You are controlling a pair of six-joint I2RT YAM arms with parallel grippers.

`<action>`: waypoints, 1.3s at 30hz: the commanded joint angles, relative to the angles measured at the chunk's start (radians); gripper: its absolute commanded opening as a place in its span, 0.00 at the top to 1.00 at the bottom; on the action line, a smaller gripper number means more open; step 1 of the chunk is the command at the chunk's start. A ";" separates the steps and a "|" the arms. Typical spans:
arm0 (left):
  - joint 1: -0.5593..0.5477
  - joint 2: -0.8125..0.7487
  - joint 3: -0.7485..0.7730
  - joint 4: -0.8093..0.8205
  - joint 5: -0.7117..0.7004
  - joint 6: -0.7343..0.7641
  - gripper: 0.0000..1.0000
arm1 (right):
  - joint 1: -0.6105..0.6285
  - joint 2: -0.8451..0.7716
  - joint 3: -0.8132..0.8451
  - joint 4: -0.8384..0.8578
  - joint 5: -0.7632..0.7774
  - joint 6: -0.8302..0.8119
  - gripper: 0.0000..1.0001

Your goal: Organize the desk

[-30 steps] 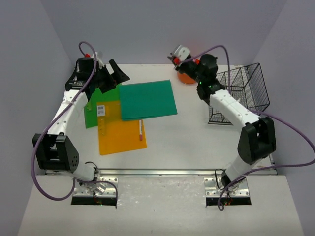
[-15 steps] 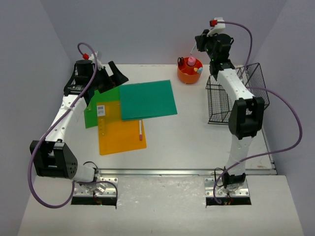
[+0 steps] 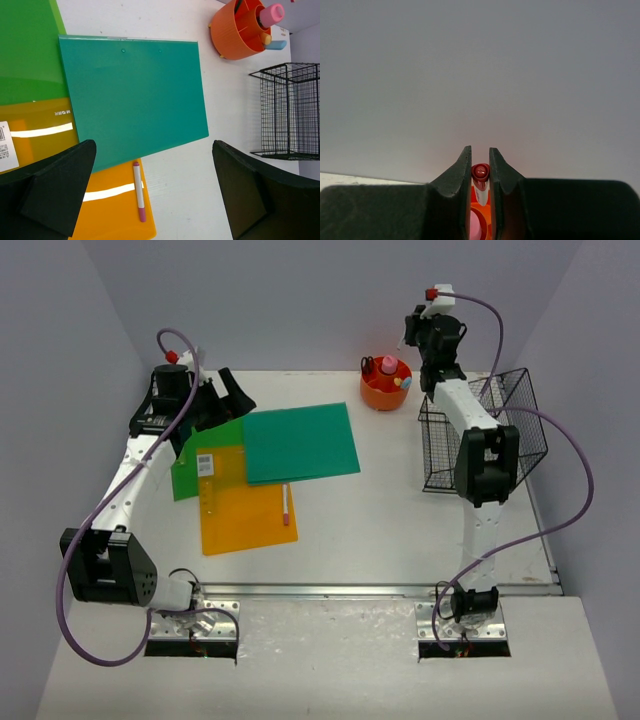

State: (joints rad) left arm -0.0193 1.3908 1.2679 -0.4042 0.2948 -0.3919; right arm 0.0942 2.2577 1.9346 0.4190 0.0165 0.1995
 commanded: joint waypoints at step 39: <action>-0.272 0.066 -0.129 -0.009 -0.235 0.302 0.14 | -0.006 -0.076 -0.036 0.075 -0.122 0.054 0.30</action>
State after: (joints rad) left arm -0.1897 1.4375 1.1679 -0.4150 0.1119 -0.1523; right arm 0.0929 2.3955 1.9714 0.4271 -0.0210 0.2410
